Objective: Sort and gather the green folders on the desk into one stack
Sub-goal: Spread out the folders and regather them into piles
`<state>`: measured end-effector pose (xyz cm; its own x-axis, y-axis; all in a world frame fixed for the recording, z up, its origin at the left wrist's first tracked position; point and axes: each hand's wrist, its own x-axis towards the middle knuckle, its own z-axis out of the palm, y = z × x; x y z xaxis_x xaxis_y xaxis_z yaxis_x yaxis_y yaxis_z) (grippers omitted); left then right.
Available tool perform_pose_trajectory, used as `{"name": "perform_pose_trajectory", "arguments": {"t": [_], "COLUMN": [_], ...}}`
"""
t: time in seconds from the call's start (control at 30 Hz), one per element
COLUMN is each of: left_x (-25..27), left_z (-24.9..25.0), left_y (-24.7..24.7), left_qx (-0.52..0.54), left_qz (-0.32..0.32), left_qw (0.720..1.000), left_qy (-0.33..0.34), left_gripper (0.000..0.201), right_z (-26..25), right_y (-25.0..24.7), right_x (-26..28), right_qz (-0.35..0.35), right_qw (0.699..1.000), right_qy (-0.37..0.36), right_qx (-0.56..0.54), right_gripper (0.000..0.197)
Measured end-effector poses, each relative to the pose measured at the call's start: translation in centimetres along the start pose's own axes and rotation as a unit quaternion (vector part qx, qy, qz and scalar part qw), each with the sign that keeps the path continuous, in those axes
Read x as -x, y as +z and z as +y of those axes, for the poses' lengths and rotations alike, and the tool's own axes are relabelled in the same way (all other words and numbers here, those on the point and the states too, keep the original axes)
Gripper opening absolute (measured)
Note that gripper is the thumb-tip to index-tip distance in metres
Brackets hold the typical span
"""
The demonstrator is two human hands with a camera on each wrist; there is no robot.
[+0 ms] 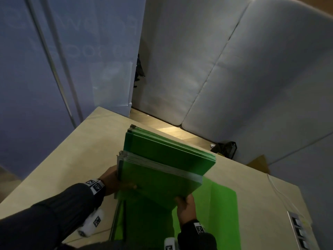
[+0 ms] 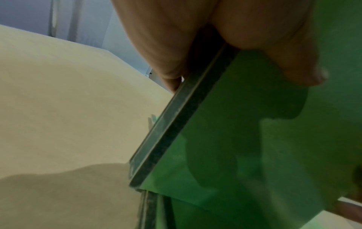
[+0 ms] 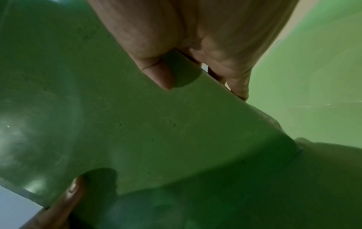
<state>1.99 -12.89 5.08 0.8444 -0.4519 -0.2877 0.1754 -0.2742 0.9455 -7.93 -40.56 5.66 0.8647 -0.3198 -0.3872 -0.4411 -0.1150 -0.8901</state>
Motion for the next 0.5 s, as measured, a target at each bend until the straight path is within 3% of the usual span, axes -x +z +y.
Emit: {"name": "perform_pose_trajectory", "arguments": {"t": [0.1,0.23,0.33,0.4,0.43,0.5], "left_x": [-0.8,0.0,1.6,2.8,3.7,5.5], "left_z": [0.5,2.5,4.2,4.5,4.6,3.7], "left_y": [0.1,-1.0,-2.6,-4.0,-4.8,-6.9], "left_qx": [0.069,0.097,0.115,0.119,0.122,0.133], "left_qz": [0.025,0.055,0.11,0.163,0.191,0.25], "left_qw": [0.997,0.994,0.987,0.979,0.974,0.957], "left_qy": [-0.028,0.005,0.004,-0.008,-0.019,-0.058], "left_gripper": [0.089,0.063,0.059,0.05,0.044,0.037], "right_z": [-1.0,-2.0,-2.3,-1.0,-0.1,2.1], "right_y": [-0.3,-0.7,0.1,0.5,0.7,0.7], "right_x": [-1.2,-2.3,-2.6,-3.3,-3.5,-3.8], "right_qz": [0.003,-0.06,-0.107,-0.055,-0.016,0.029], "right_qw": [1.0,0.998,0.993,0.992,0.989,0.973], "right_qy": [0.018,0.008,-0.027,-0.028,-0.008,0.072], "right_qx": [-0.025,-0.035,0.039,0.112,0.149,0.216], "right_gripper": [0.037,0.047,0.042,0.031,0.036,0.067]}}
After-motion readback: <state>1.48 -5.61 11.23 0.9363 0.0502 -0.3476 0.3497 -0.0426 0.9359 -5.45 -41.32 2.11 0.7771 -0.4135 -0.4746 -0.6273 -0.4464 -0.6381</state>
